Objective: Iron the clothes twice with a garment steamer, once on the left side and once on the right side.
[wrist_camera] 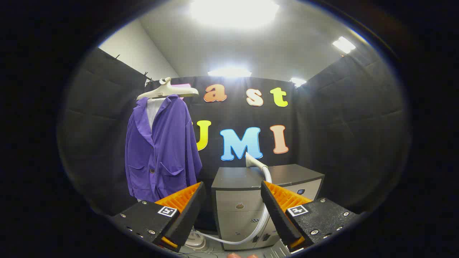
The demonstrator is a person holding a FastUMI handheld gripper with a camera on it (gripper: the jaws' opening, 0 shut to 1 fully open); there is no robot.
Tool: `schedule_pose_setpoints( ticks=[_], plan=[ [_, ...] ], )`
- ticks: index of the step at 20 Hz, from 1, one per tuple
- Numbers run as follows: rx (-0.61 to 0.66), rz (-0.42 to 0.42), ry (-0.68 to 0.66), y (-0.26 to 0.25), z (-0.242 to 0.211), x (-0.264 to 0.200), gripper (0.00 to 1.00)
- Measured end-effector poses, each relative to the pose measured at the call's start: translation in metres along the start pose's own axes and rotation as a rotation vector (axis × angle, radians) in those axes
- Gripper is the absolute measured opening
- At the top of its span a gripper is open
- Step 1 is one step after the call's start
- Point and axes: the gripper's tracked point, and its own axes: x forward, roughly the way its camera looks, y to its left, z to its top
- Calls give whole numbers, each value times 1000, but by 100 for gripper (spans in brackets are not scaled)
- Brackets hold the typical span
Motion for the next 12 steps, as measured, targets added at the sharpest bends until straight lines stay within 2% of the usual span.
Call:
schedule_pose_setpoints(
  ticks=[12],
  plan=[
    [-47, -32, 49, -12, -3, -4, 95]
  ],
)
